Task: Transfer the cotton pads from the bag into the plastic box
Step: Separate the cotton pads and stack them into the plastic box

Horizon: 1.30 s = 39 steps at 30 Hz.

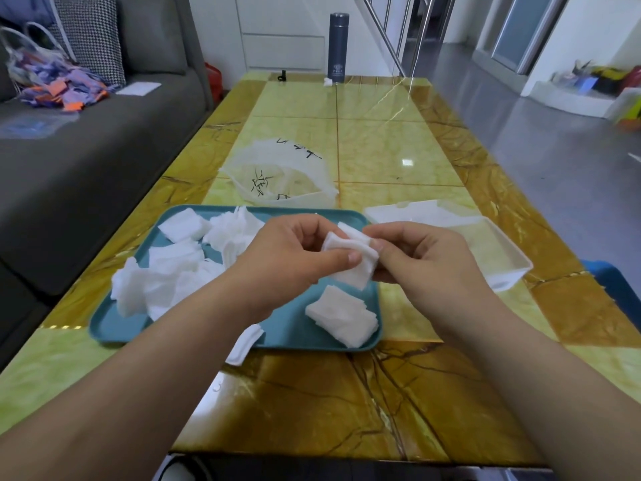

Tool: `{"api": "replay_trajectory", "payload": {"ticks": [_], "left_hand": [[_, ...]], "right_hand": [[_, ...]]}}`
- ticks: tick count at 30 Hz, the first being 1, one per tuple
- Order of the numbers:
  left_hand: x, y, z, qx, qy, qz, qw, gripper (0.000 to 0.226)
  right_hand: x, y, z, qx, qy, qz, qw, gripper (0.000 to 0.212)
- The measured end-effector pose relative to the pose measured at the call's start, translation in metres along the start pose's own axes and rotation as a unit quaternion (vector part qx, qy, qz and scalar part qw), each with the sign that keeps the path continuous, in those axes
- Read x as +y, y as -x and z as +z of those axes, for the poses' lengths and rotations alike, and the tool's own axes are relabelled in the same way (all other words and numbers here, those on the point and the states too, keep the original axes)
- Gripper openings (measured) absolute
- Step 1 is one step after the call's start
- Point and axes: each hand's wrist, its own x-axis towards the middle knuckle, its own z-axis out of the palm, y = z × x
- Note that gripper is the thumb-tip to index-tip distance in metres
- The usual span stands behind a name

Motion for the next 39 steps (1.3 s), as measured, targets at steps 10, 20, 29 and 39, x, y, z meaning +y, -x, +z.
{"api": "replay_trajectory", "payload": {"ticks": [10, 20, 29, 39], "left_hand": [[-0.008, -0.003, 0.008, 0.081, -0.060, -0.020, 0.995, 0.040], [-0.018, 0.006, -0.004, -0.144, -0.331, -0.030, 0.932, 0.054], [-0.018, 0.007, -0.004, -0.105, -0.310, -0.030, 0.945, 0.033], [-0.007, 0.009, -0.019, -0.064, -0.003, 0.011, 0.998, 0.023]], "right_hand": [[-0.002, 0.004, -0.005, -0.052, 0.030, -0.004, 0.998, 0.039], [0.012, -0.004, -0.003, 0.051, 0.069, 0.021, 0.996, 0.025], [0.011, 0.000, -0.003, 0.054, 0.093, 0.009, 0.994, 0.022], [0.008, 0.001, -0.002, -0.007, 0.090, 0.023, 0.996, 0.023]]}}
